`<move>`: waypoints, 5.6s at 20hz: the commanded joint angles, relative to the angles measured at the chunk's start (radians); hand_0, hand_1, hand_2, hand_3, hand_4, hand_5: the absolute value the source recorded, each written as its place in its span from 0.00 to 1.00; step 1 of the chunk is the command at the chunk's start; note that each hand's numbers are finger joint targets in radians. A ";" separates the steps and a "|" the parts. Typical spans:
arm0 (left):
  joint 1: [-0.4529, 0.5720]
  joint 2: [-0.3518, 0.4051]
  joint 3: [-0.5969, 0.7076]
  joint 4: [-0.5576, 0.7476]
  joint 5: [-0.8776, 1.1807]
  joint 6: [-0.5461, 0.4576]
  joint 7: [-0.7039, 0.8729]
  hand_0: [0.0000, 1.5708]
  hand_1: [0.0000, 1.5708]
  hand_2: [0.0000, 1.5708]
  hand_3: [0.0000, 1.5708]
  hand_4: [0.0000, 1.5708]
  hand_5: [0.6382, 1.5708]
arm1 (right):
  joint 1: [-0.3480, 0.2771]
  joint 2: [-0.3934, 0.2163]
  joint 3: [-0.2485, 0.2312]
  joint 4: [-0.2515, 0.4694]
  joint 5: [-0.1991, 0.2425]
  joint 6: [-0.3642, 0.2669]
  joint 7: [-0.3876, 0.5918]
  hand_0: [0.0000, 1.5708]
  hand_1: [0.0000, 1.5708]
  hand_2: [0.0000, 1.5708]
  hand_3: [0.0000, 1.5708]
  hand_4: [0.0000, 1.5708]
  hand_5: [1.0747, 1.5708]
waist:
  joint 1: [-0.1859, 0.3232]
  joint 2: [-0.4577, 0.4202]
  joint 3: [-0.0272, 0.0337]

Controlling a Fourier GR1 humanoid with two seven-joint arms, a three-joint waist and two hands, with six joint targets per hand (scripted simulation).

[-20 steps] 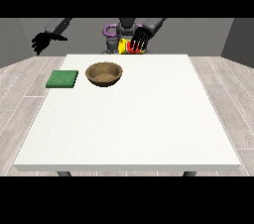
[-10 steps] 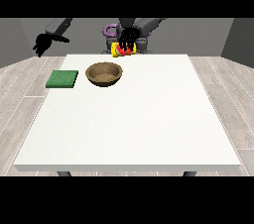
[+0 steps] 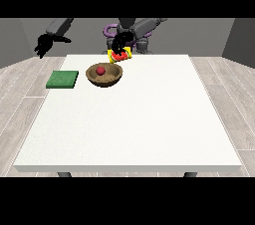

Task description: Pick the cup and pour the ball into the bowl, then pick the bowl and place it on the pad

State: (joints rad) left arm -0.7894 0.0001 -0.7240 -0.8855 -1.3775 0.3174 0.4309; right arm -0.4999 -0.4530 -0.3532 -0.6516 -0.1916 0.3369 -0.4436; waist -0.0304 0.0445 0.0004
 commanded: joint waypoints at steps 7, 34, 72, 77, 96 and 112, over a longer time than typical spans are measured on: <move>-0.203 0.018 -0.090 -0.011 -0.158 -0.292 -0.037 0.62 0.62 1.00 1.00 0.77 0.84 | -0.022 -0.036 -0.018 0.058 -0.013 0.037 -0.006 0.00 0.00 0.00 0.07 0.00 0.89 | 0.001 0.003 0.0011; 0.070 0.029 0.601 -0.355 0.610 -0.076 -0.395 0.75 0.75 0.89 0.72 0.49 0.96 | -0.031 0.022 -0.068 0.058 -0.079 -0.069 0.043 0.00 0.00 0.00 0.00 0.16 0.99 | 0.249 0.145 -0.0049; 0.188 0.018 0.700 -0.336 1.067 -0.162 -0.595 0.00 0.00 0.00 0.00 0.00 0.99 | -0.144 0.301 0.039 0.126 -0.074 -0.198 0.041 0.00 0.00 0.00 0.00 0.15 0.92 | 0.173 0.196 -0.0008; 0.257 0.072 0.752 -0.294 1.121 -0.228 -0.624 0.00 0.00 0.00 0.00 0.00 0.99 | -0.120 0.375 0.080 0.108 -0.055 -0.273 0.066 0.00 0.00 0.00 0.00 0.24 0.96 | 0.137 0.107 -0.0008; 0.300 0.117 0.818 -0.284 1.164 -0.249 -0.672 0.00 0.00 0.00 0.00 0.00 1.00 | -0.197 0.215 0.145 0.157 0.053 -0.451 0.373 1.00 1.00 1.00 1.00 0.65 0.96 | 0.139 0.077 -0.0010; 0.299 0.161 0.864 -0.236 1.172 -0.224 -0.703 0.00 0.00 0.00 0.00 0.00 1.00 | -0.169 0.026 0.054 0.078 -0.063 -0.234 0.511 1.00 1.00 1.00 1.00 0.68 0.97 | 0.051 0.096 -0.0003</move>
State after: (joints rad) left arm -0.5008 0.1654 0.1450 -1.1297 -0.1956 0.0759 -0.2431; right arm -0.6840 -0.3785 -0.2743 -0.5667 -0.2251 0.0408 0.0541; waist 0.0315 0.1187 0.0000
